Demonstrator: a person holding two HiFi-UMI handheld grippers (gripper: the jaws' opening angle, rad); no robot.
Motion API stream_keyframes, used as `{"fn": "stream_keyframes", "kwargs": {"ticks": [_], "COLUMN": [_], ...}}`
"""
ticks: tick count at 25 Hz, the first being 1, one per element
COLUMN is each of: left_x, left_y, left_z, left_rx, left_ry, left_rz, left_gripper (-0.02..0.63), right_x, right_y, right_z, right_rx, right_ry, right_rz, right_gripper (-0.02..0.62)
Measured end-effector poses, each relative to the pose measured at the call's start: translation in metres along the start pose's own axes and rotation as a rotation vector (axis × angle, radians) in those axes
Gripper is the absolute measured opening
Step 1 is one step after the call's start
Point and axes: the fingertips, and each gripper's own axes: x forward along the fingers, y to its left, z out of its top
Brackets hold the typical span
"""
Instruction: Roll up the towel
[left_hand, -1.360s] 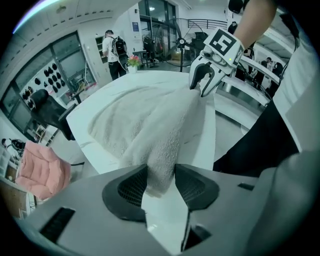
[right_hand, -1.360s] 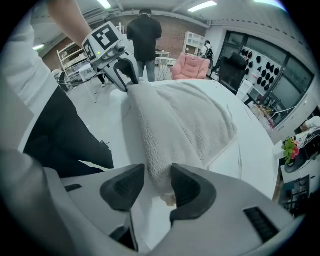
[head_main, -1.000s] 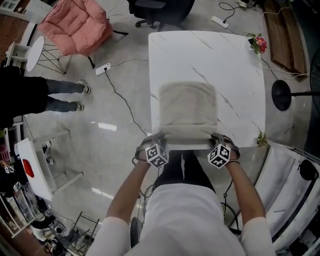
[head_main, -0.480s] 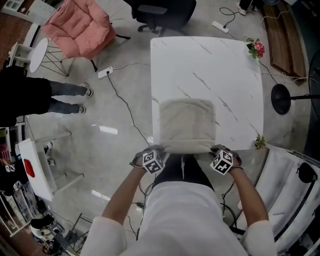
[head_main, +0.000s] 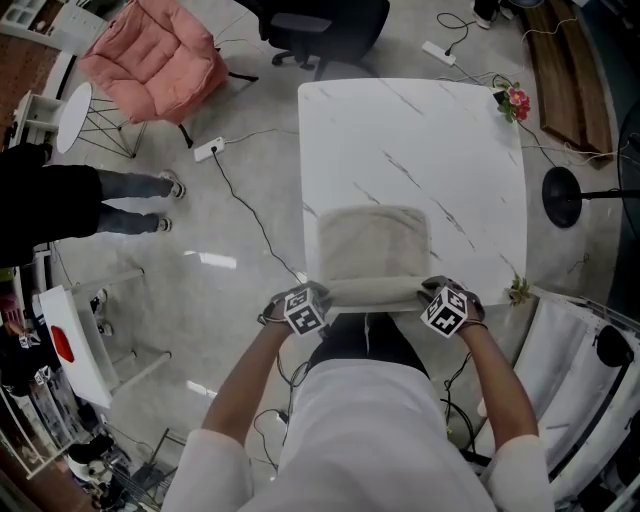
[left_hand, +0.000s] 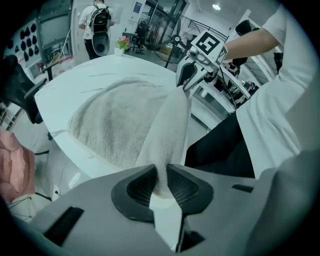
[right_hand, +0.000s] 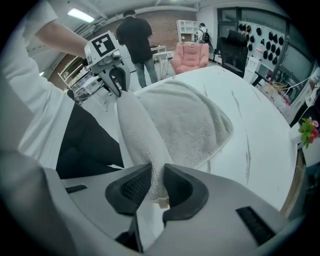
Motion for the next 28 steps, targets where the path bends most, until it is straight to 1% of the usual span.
{"fn": "stream_keyframes", "kwargs": {"ticks": [2, 5, 7, 9, 12, 14, 17, 19, 22, 25, 28], "left_x": [-0.003, -0.006, -0.006, -0.005, -0.003, 0.002, 0.004, 0.002, -0.009, -0.024, -0.039], "left_y": [0.012, 0.035, 0.052, 0.064, 0.079, 0.088, 0.094, 0.094, 0.092, 0.090, 0.081], "left_z": [0.006, 0.016, 0.021, 0.025, 0.026, 0.024, 0.023, 0.024, 0.028, 0.030, 0.033], "left_rx": [-0.005, 0.007, 0.037, 0.055, 0.022, -0.025, -0.074, -0.068, -0.048, -0.050, -0.060], "left_ry": [-0.010, -0.036, -0.054, -0.061, -0.058, -0.061, -0.067, -0.067, -0.080, -0.116, -0.155], "left_rz": [0.027, 0.120, 0.202, 0.270, 0.340, 0.360, 0.361, 0.368, 0.405, 0.450, 0.456], "left_gripper": [0.097, 0.103, 0.117, 0.132, 0.182, 0.211, 0.229, 0.229, 0.224, 0.215, 0.220], "right_x": [0.001, 0.004, 0.006, 0.008, 0.012, 0.017, 0.022, 0.022, 0.014, -0.004, -0.024], "right_y": [-0.011, -0.031, -0.045, -0.056, -0.067, -0.073, -0.076, -0.075, -0.074, -0.073, -0.074], "right_z": [0.005, 0.012, 0.015, 0.017, 0.020, 0.020, 0.020, 0.021, 0.024, 0.031, 0.039], "right_rx": [0.009, 0.013, 0.020, 0.035, 0.058, 0.072, 0.085, 0.080, 0.078, 0.083, 0.089], "right_ry": [-0.003, -0.008, -0.010, -0.013, -0.025, -0.037, -0.051, -0.049, -0.059, -0.111, -0.184], "right_rz": [-0.026, -0.093, -0.145, -0.183, -0.229, -0.268, -0.318, -0.331, -0.334, -0.347, -0.384], "right_gripper": [0.098, 0.112, 0.165, 0.195, 0.207, 0.209, 0.207, 0.196, 0.196, 0.196, 0.196]}}
